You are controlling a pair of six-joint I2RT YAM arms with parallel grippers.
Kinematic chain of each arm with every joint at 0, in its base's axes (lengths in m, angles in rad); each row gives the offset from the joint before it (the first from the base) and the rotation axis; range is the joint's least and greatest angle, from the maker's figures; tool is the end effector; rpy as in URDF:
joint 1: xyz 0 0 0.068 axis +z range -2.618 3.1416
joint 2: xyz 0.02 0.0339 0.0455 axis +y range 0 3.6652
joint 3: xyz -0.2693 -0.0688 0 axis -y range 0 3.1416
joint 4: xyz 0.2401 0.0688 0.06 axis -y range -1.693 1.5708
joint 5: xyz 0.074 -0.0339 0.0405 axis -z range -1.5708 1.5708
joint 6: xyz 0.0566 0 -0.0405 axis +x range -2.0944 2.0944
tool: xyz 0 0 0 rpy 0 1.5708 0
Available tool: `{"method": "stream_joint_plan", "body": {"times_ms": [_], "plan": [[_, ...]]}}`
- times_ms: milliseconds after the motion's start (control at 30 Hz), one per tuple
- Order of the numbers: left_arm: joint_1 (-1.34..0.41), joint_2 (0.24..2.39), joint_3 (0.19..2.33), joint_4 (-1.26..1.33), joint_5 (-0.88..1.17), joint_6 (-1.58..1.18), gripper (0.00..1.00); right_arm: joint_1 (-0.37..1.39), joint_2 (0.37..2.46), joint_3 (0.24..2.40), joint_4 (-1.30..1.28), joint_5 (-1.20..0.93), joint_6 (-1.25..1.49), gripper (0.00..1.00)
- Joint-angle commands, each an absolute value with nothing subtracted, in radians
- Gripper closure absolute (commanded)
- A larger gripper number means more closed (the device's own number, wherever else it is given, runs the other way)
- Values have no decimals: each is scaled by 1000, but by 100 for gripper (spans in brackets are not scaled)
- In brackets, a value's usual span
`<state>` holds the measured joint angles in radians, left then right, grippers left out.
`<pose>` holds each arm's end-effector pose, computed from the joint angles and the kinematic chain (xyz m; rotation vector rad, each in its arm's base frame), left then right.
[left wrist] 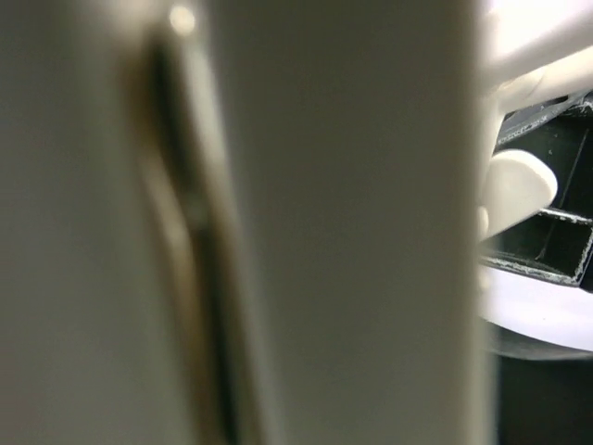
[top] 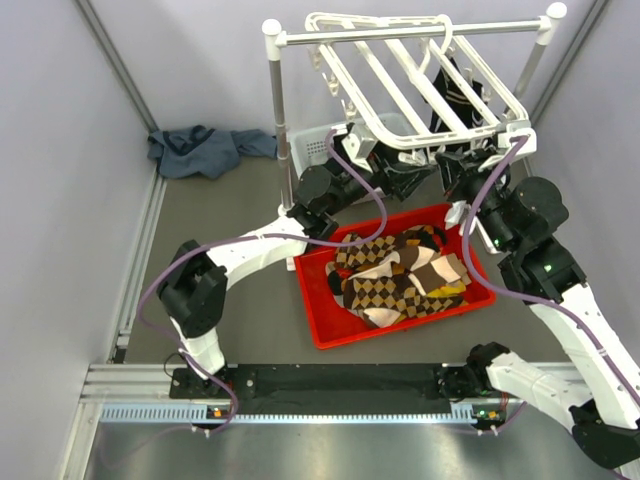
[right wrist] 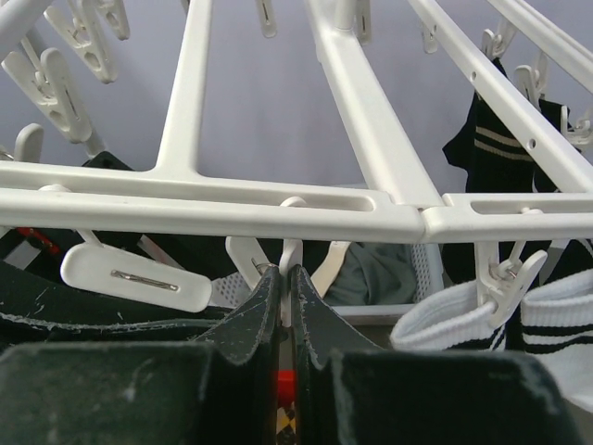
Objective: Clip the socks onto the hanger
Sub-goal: Open the clamp at the hanger.
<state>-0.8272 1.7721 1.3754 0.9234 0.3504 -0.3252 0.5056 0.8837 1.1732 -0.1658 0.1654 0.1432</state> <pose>0.2757 -0.3285 0.4039 0.6051 0.9881 -1.2132 0.1716 0.0844 0.4638 -0.1280 1.4562 0.4108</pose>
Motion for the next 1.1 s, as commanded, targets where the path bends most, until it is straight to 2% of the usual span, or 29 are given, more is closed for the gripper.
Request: {"method": "stream_joint_plan", "body": {"times_ms": [0,167,500,533,633,667,733,767,867,1067], "plan": [[-838,1795,1433,977,383,-353,34,497,868,1210,-164,135,161,100],[-839,1812,1448,996,397,-373,42,488,867,1203,-160,118,176,100],[-839,1838,1457,1032,419,-403,74,440,868,1190,-172,64,235,100],[-841,1836,1451,1032,416,-402,79,440,867,1193,-175,64,236,98],[-842,1824,1425,1028,387,-381,87,440,858,1215,-204,64,241,82],[-844,1816,1417,1023,376,-365,90,442,851,1219,-227,64,244,72],[-848,1809,1404,994,347,-342,93,442,844,1235,-247,66,241,62],[-853,1802,1402,983,335,-319,95,440,841,1236,-252,67,238,54],[-873,1792,1401,928,288,-257,97,440,831,1246,-255,80,218,48],[-923,1773,1404,853,177,-138,100,440,862,1285,-235,117,170,44]]}}
